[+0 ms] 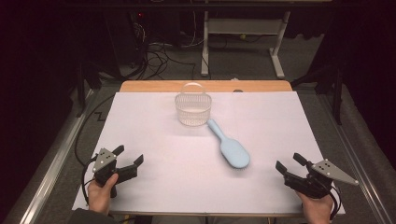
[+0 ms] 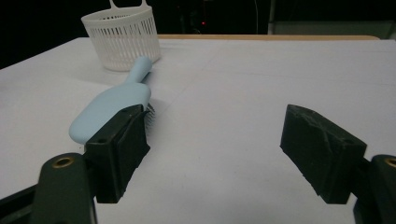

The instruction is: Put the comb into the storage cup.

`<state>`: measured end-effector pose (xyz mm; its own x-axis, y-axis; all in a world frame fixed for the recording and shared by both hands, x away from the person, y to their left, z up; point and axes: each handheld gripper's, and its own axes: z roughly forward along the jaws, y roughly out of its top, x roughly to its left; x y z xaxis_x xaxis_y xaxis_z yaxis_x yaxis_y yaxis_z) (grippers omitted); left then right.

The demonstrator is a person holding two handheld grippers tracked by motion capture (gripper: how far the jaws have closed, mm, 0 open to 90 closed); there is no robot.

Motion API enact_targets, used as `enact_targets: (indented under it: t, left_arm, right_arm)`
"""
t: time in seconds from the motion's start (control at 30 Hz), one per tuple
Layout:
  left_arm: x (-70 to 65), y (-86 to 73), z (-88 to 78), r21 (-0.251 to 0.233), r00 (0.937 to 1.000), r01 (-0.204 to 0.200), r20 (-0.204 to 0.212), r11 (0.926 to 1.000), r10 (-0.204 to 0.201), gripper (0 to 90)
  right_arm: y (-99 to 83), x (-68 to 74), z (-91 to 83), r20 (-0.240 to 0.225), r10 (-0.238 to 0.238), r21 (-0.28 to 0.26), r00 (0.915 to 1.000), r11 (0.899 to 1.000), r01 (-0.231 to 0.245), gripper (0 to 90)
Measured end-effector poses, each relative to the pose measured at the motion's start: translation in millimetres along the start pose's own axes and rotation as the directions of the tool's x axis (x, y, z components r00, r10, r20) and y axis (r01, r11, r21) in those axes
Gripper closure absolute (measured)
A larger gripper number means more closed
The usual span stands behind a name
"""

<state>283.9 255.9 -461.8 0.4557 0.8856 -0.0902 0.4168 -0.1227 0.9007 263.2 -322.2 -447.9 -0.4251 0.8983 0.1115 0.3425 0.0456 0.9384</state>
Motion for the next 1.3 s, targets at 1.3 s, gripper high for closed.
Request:
enact_targets:
  t: [1.3]
  left_arm:
    - [-0.4,0.0,1.4,0.006,1.0,-0.002,0.003,1.0,0.002,15.9]
  right_arm:
    - [9.2,19.1,22.7,-0.067,-0.027,0.011,0.9974,1.0,0.028,23.4]
